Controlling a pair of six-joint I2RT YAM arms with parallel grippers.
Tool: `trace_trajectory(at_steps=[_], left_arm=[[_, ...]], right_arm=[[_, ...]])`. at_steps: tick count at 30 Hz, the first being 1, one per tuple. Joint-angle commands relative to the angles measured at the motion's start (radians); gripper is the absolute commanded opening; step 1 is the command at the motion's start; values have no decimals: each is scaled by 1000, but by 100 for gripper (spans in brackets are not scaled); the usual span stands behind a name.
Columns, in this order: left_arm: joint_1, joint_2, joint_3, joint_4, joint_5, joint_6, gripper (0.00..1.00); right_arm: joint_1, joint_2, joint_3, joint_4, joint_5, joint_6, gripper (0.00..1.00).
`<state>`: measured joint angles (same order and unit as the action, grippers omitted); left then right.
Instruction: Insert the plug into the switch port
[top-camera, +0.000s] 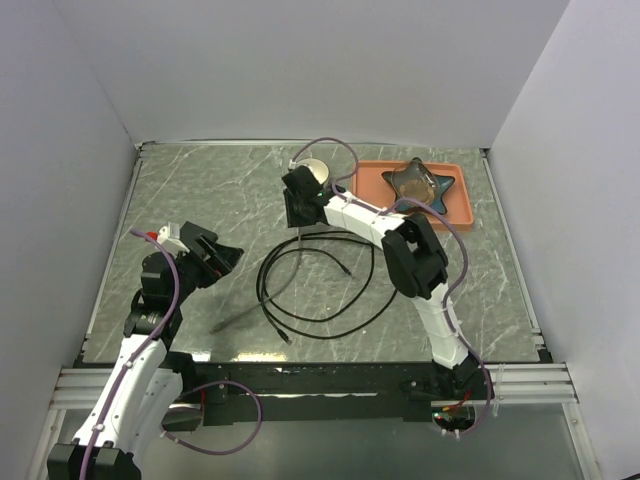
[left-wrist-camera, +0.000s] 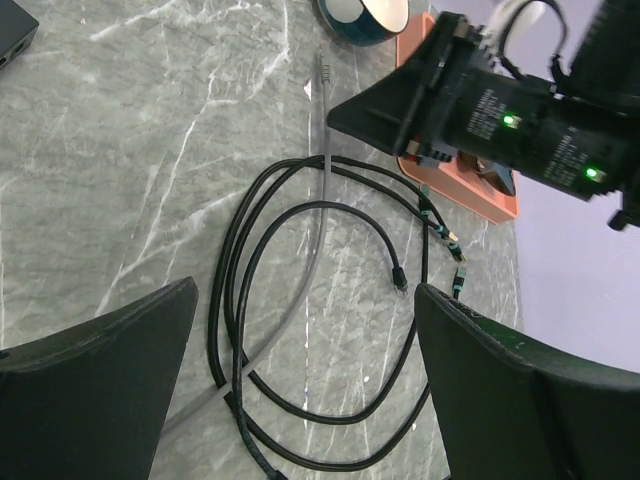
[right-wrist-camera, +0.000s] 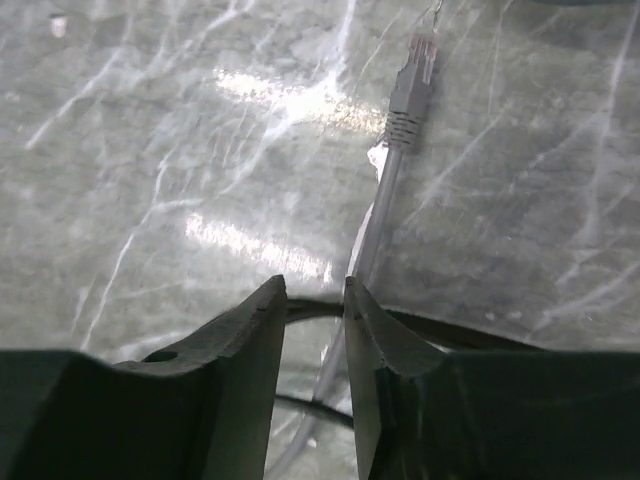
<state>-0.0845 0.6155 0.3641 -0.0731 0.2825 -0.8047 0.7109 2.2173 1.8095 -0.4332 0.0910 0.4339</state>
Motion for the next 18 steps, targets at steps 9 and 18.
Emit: trace_trajectory(at_steps=[9, 18], left_arm=[[0, -3, 6, 32, 21, 13, 96], [0, -7, 12, 16, 23, 16, 96]], right_arm=[[-1, 51, 57, -95, 89, 9, 41], [-13, 116, 82, -45, -25, -14, 25]])
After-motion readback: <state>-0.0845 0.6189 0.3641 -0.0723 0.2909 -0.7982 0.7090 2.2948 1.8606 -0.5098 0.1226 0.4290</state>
